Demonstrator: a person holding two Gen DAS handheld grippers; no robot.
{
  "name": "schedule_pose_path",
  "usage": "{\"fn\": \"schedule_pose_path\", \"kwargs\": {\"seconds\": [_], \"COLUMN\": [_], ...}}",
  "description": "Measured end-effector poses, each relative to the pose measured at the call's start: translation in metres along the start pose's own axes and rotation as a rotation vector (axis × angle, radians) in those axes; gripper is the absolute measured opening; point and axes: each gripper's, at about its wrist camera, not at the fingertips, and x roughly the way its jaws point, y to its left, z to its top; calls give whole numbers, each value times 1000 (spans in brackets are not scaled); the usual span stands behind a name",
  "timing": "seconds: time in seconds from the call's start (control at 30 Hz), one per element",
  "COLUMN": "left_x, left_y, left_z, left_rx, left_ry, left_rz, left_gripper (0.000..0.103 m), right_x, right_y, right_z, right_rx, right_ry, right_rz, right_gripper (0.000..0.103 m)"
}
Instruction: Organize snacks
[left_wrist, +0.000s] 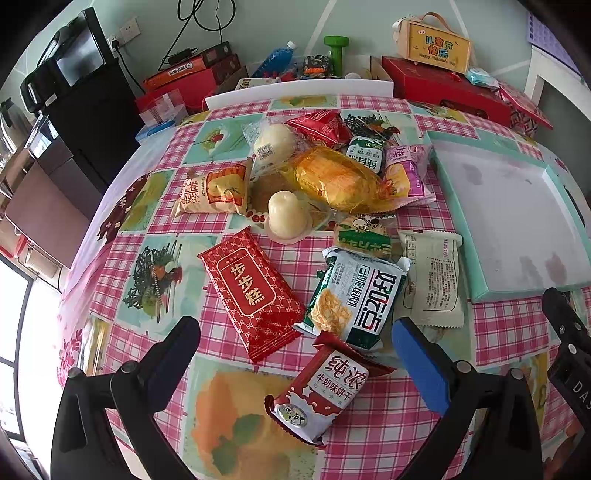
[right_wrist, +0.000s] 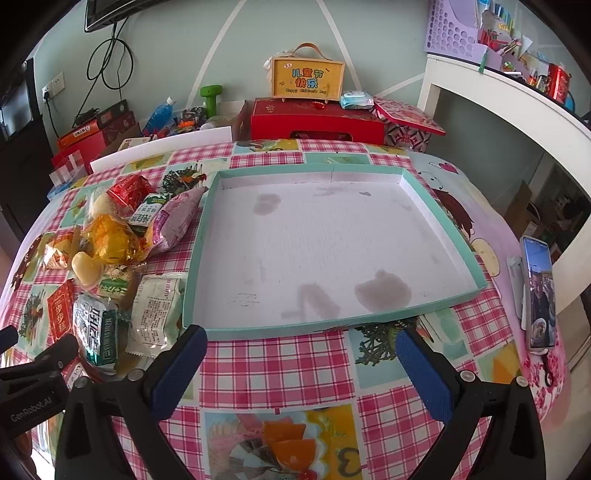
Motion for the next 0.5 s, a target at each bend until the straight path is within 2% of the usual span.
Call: {"fn": "schedule_pose_path", "kwargs": {"seconds": [0.5], "left_x": [3], "left_y": [-3], "left_z": [1], "left_rx": [13], "left_ry": [16], "left_rz": [19], "left_gripper": [103], "right_x": [0], "right_y": [-2], "right_z": [0], "right_rx": [9], "right_ry": [2], "right_rz": [5], "right_gripper": [103]}}
